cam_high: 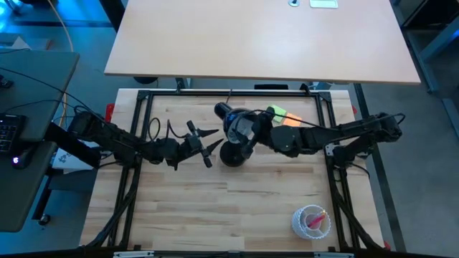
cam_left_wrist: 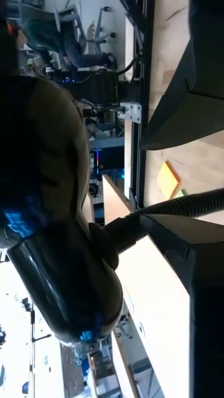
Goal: Screw lightbulb
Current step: Remove the white lightbulb from the black lamp
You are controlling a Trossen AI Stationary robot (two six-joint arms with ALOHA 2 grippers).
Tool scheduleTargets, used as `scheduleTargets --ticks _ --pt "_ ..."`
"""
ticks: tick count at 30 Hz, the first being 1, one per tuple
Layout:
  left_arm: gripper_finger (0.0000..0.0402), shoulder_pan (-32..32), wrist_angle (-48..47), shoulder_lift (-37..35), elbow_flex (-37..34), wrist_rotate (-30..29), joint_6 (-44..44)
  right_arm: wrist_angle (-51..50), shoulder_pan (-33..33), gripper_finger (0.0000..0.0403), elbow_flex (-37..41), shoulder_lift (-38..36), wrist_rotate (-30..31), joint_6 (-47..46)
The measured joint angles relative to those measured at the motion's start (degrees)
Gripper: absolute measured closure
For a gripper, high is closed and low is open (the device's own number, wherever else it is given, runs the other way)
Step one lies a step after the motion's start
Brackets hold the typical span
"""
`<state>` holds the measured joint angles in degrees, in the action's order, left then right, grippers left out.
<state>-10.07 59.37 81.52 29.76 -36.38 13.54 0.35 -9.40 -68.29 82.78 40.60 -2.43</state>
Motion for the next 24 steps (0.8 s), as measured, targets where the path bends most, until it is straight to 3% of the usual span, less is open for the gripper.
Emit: scheduleTargets --ticks 8,12,18,21,24 --pt "0.0229 0.0 0.0 0.0 0.0 2.5 -0.9 -0.5 -0.1 0.0119 0.0 0.0 1.2 26.8" --pt "0.0229 0.3 0.0 0.0 0.0 2.9 -1.3 -0.6 -1.1 0.0119 0.0 0.0 4.5 47.9" --pt "0.0229 0.3 0.0 0.0 0.0 2.9 -1.3 -0.8 -2.1 0.0119 0.0 0.0 4.8 78.8" --pt "0.0229 0.3 0.0 0.0 0.0 2.9 -1.5 -1.4 -2.7 0.0119 0.0 0.0 5.7 87.4" --pt "0.0229 0.3 0.0 0.0 0.0 2.9 -1.5 -1.3 -3.5 0.0119 0.0 0.0 8.2 87.8"
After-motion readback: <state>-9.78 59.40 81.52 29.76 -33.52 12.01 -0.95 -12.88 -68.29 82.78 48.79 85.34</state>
